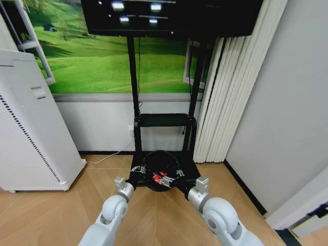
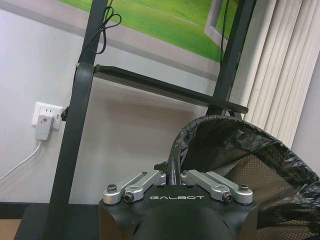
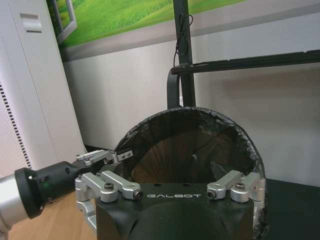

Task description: Pick up the trash bin and place the garbage on the floor into it.

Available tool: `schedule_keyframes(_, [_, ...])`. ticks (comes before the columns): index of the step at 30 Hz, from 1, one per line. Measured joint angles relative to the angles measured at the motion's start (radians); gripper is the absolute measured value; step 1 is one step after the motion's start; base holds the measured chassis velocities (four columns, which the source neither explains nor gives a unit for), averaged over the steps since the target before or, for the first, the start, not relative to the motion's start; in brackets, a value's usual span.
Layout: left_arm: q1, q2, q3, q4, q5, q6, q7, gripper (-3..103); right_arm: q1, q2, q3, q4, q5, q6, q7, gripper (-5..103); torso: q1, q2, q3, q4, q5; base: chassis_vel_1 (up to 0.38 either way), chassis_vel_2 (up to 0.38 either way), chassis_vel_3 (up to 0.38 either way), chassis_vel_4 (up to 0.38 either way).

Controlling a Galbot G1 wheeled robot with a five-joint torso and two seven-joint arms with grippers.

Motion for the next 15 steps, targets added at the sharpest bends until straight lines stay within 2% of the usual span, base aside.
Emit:
schedule_keyframes(5, [0.002,0.01,-0.012,-0.01,-0.003,0.001,0.001,7,0.029,0.025,0.011,-0.021,0.001,0.006,0.016,100,0.0,0.0,0.0,0.0,0.0001,0.0,0.0,0.0,0.0])
schedule_keyframes(8, [0.015,0.021,-0.034,-0.019,-0.007,0.001,0.003,7,0.036,0.04,0.07,-0.006,0.014,0.009,0.034,100,0.0,0.0,0.0,0.0001,0.0001,0.0,0.0,0.0,0.0])
schedule_keyframes(10, [0.032,0.039,-0.066,-0.031,-0.009,0.003,0.011,7,0.025,0.038,0.168,0.04,0.047,0.008,0.04,100,0.0,0.0,0.0,0.0,-0.0001,0.0,0.0,0.0,0.0])
schedule_keyframes(13, [0.04,0.046,-0.08,-0.039,-0.011,0.005,0.013,7,0.018,0.034,0.202,0.054,0.059,0.007,0.045,100,0.0,0.0,0.0,0.0,0.0001,0.0,0.0,0.0,0.0])
schedule_keyframes(15, [0.061,0.068,-0.11,-0.065,-0.017,0.011,0.017,7,-0.004,0.011,0.279,0.068,0.095,0.01,0.092,100,0.0,0.0,0.0,-0.0001,-0.0002,0.0,0.0,0.0,0.0])
